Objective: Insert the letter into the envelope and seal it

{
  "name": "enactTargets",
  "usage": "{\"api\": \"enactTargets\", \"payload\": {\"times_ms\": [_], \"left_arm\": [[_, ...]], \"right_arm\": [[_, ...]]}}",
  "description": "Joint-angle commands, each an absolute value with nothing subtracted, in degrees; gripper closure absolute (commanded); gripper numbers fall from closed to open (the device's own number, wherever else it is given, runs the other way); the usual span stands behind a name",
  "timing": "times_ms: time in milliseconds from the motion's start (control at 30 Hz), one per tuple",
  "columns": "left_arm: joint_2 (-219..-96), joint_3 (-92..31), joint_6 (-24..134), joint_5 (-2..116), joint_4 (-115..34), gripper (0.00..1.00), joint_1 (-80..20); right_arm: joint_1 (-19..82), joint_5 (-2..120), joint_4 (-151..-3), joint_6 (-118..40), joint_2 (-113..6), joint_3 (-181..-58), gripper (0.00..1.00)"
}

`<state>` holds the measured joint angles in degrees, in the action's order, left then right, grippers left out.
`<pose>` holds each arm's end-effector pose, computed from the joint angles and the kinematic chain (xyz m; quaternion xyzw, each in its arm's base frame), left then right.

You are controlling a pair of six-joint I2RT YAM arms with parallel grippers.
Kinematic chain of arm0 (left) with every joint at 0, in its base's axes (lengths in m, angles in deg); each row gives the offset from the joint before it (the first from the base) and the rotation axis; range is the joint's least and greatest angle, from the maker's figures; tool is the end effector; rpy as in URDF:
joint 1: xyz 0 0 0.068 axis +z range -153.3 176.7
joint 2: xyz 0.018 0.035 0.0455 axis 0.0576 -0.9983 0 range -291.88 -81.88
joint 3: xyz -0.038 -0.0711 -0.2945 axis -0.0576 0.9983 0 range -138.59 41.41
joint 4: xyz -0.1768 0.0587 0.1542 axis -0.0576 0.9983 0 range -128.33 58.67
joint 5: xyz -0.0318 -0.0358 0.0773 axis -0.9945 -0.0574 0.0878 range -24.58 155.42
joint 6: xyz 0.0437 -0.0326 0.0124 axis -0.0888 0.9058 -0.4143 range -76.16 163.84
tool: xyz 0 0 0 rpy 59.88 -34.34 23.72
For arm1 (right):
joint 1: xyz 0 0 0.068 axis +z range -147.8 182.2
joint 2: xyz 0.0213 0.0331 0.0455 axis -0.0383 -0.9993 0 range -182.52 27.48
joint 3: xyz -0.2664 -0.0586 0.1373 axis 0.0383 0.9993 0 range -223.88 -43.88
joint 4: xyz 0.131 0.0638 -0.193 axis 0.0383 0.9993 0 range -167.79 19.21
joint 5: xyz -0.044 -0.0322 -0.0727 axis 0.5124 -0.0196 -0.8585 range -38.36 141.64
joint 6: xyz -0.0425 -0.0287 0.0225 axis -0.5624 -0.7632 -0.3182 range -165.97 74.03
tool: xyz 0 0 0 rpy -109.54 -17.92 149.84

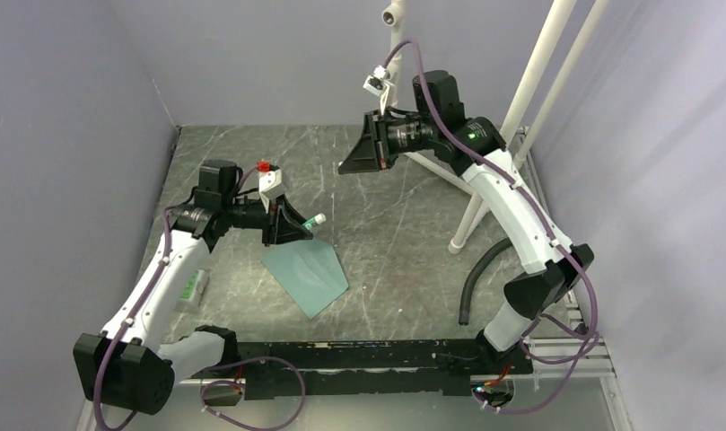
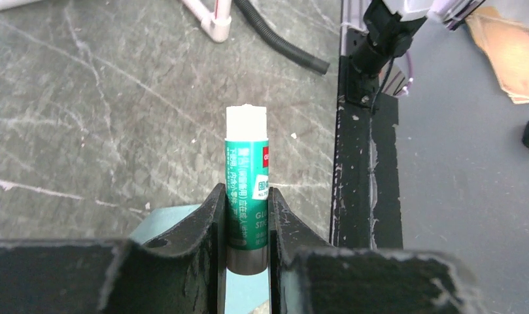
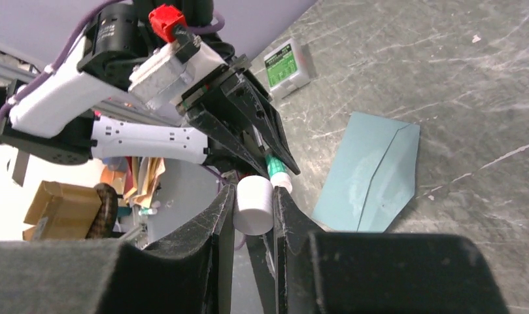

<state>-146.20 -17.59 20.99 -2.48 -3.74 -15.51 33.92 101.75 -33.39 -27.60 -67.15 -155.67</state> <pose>0.1757 -0.0746 0.3639 0.4518 0.6454 -0.4712 0.3966 0.2634 0.1978 0.4883 -0.3090 0.7425 0.5272 0.2743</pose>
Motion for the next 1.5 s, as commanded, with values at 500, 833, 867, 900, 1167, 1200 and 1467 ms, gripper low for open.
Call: {"api": "enactTargets", "payload": {"times_ms": [500, 833, 867, 900, 1167, 1200, 1467], "left_arm": [[-138.62, -14.80, 26.55, 7.09, -8.95, 0.98, -15.52], [-140.07, -14.72, 28.36, 6.41, -10.69, 0.98, -15.52], [-140.25, -14.87, 28.30, 6.34, -10.53, 0.98, -15.52], [-140.44, -14.92, 28.21, 6.36, -10.34, 0.98, -15.52], [-141.13, -15.34, 28.52, 6.36, -11.03, 0.97, -15.52], [-141.44, -15.55, 28.36, 6.44, -10.84, 0.98, -15.52], [-142.07, -16.02, 29.63, 6.67, -11.72, 0.98, -15.52]], "right_arm": [[39.69, 44.24, -27.36, -25.08, -75.48, -141.50, 1.00], [37.51, 40.11, -39.99, -24.28, -78.34, -122.21, 1.00], [37.19, 40.61, -41.10, -24.00, -78.39, -120.91, 1.00], [36.91, 40.75, -42.28, -23.82, -78.43, -119.61, 0.98], [36.02, 41.80, -48.31, -22.18, -80.19, -114.28, 0.83], [35.99, 42.06, -48.11, -22.08, -80.57, -114.47, 0.81], [35.87, 40.76, -42.23, -21.69, -82.46, -119.10, 0.55]]}}
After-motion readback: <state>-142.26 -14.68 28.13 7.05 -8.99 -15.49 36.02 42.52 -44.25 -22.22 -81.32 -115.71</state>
